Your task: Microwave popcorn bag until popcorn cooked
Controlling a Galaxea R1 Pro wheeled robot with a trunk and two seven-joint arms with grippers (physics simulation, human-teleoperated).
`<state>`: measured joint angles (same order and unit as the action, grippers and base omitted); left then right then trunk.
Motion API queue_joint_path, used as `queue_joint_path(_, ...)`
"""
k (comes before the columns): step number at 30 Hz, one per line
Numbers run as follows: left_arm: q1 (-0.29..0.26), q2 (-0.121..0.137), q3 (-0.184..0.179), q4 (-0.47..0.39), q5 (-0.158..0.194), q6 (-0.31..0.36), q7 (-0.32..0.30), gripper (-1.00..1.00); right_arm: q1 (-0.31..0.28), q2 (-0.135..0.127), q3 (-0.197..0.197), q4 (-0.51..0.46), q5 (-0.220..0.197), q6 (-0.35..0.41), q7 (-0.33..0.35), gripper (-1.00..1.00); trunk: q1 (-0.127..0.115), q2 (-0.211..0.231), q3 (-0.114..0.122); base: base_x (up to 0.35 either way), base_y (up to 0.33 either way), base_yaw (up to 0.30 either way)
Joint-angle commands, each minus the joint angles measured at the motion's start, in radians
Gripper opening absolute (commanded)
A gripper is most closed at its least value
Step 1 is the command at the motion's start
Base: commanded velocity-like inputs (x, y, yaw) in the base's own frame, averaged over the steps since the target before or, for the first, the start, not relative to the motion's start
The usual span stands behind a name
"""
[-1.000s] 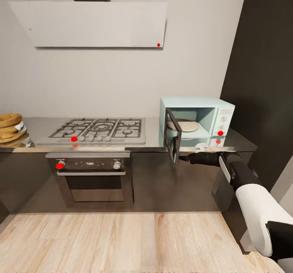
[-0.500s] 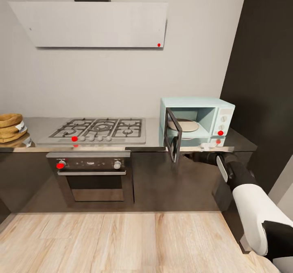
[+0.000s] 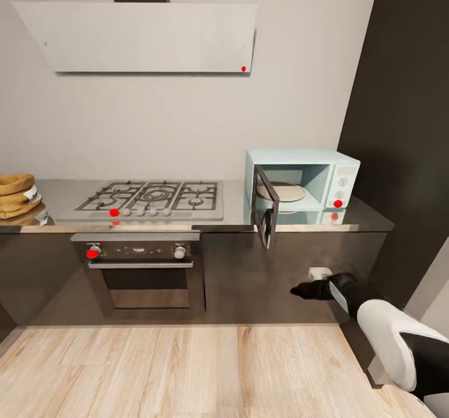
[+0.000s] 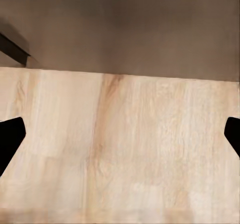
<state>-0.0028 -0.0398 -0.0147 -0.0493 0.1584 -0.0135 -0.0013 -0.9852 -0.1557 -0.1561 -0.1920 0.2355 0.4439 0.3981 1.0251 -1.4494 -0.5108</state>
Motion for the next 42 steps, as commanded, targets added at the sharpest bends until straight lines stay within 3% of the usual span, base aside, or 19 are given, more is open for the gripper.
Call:
queue_joint_path(1, 0.0, 0.0, -0.002, 0.0, 0.009, -0.001, 0.0, 1.0, 0.0, -0.011, -0.01, 0.117, 0.029, -0.076, 0.0, 1.0, 0.0, -0.001, -0.001, 0.0, 0.0, 0.0)
queue_joint_path(2, 0.0, 0.0, -0.002, 0.0, 0.009, -0.002, 0.0, 1.0, 0.028, -0.018, -0.01, 0.169, 0.039, -0.142, -0.013, 1.0, 0.0, -0.001, -0.001, 0.0, 0.0, 0.0)
queue_joint_path(4, 0.0, 0.0, -0.002, 0.0, 0.009, -0.002, 0.0, 1.0, 0.116, -0.022, -0.01, 0.202, 0.045, -0.19, -0.032, 1.0, 0.0, -0.001, -0.001, 0.0, 0.0, 0.0)
queue_joint_path(7, 0.0, 0.0, -0.001, 0.0, 0.009, -0.002, 0.0, 1.0, 0.347, -0.014, -0.01, 0.221, 0.051, -0.253, -0.072, 1.0, 0.0, -0.001, -0.001, 0.0, 0.0, 0.0)
queue_joint_path(9, 0.0, 0.0, -0.001, 0.001, 0.01, -0.002, 0.0, 1.0, 0.418, -0.01, -0.01, 0.224, 0.049, -0.309, -0.085, 1.0, 0.0, -0.001, -0.001, 0.0, 0.0, 0.0)
queue_joint_path(13, 0.0, 0.0, -0.001, 0.001, 0.01, -0.001, 0.001, 1.0, 0.677, -0.005, -0.017, 0.226, 0.034, -0.477, -0.11, 1.0, 0.0, -0.001, -0.001, 0.0, 0.0, 0.0)
queue_joint_path(15, 0.0, -0.001, -0.001, 0.0, 0.01, -0.002, 0.001, 1.0, 0.764, 0.001, -0.028, 0.227, -0.006, -0.539, -0.123, 1.0, 0.0, -0.001, -0.001, 0.0, 0.0, 0.0)
queue_joint_path(17, 0.0, -0.002, -0.001, 0.0, 0.01, -0.002, 0.001, 1.0, 0.847, 0.01, -0.035, 0.227, -0.081, -0.6, -0.13, 1.0, 0.0, -0.001, -0.001, 0.0, 0.0, 0.0)
queue_joint_path(20, 0.0, -0.002, -0.001, 0.0, 0.01, -0.002, 0.001, 1.0, 0.883, 0.012, -0.038, 0.227, -0.119, -0.627, -0.142, 1.0, 0.0, -0.001, -0.001, 0.0, 0.0, 0.0)
queue_joint_path(24, 0.0, -0.001, -0.001, 0.001, 0.01, -0.002, 0.001, 1.0, 0.89, 0.014, -0.038, 0.226, -0.123, -0.632, -0.161, 1.0, 0.0, -0.001, -0.001, 0.0, 0.0, 0.0)
queue_joint_path(29, 0.0, 0.0, -0.001, 0.001, 0.01, -0.002, 0.001, 1.0, 0.891, 0.013, -0.04, 0.227, -0.148, -0.624, -0.235, 1.0, 0.0, -0.001, -0.001, 0.0, 0.0, 0.06)
queue_joint_path(39, 0.0, 0.0, -0.001, 0.001, 0.01, -0.002, 0.001, 1.0, 0.892, 0.016, -0.039, 0.227, -0.15, -0.622, -0.248, 1.0, 0.0, -0.001, -0.001, 0.0, 0.0, 0.258)
queue_joint_path(42, 0.0, -0.001, -0.001, 0.001, 0.01, -0.002, 0.001, 1.0, 0.892, 0.018, -0.039, 0.227, -0.148, -0.623, -0.284, 1.0, 0.0, -0.001, -0.001, 0.0, 0.0, 0.269)
